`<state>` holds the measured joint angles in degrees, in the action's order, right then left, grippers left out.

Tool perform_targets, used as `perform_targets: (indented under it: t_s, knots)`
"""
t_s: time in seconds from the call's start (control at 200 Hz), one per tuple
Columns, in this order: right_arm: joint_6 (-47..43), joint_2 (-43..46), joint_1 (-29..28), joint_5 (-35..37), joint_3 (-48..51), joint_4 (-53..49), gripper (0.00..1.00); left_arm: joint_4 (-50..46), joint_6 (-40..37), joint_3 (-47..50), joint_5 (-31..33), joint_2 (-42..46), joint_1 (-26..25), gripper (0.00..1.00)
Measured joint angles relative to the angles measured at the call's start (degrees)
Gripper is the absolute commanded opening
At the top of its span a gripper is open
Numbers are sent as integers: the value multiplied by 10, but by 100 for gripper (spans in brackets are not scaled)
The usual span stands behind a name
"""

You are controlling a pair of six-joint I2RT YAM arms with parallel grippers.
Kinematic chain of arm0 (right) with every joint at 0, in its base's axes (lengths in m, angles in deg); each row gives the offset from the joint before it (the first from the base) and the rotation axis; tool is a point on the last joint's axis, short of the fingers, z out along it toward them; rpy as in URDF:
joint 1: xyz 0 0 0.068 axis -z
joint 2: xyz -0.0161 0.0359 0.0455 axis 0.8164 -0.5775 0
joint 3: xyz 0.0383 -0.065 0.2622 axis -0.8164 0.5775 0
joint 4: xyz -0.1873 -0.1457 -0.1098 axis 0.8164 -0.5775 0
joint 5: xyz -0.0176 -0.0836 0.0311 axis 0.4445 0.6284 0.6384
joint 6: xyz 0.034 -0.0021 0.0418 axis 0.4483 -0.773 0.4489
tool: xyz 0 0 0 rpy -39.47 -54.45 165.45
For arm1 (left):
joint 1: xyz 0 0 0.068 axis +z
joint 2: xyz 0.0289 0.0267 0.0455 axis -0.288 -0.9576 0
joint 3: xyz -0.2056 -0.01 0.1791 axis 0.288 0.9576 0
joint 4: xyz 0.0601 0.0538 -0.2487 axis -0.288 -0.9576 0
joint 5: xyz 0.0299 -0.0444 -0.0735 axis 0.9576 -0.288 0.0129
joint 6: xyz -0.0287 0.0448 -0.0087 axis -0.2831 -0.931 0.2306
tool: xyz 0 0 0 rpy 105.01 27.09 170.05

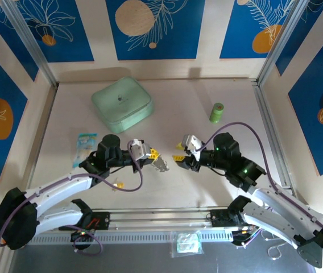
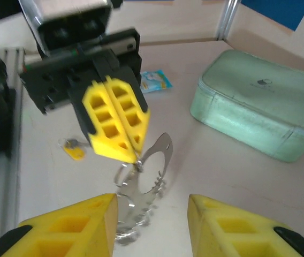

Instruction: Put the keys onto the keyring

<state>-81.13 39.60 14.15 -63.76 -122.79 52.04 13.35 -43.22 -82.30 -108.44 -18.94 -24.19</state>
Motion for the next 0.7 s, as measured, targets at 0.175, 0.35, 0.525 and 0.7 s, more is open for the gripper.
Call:
perform_targets:
  t_s: [0.175,0.35,0.525,0.7]
  knots:
    - [151,-23,-7,10,-10,-39,38,-46,59,-19,44,0,-8,0]
    - [281,-71,-20,26,-56,-102,37,-90,175,-42,98,0,-10,0]
    - [325,-84,-81,77,-84,-136,42,-169,326,-94,153,-8,-10,0]
    - [232,-83,-201,230,-69,-107,56,-216,478,-131,179,-12,-10,0]
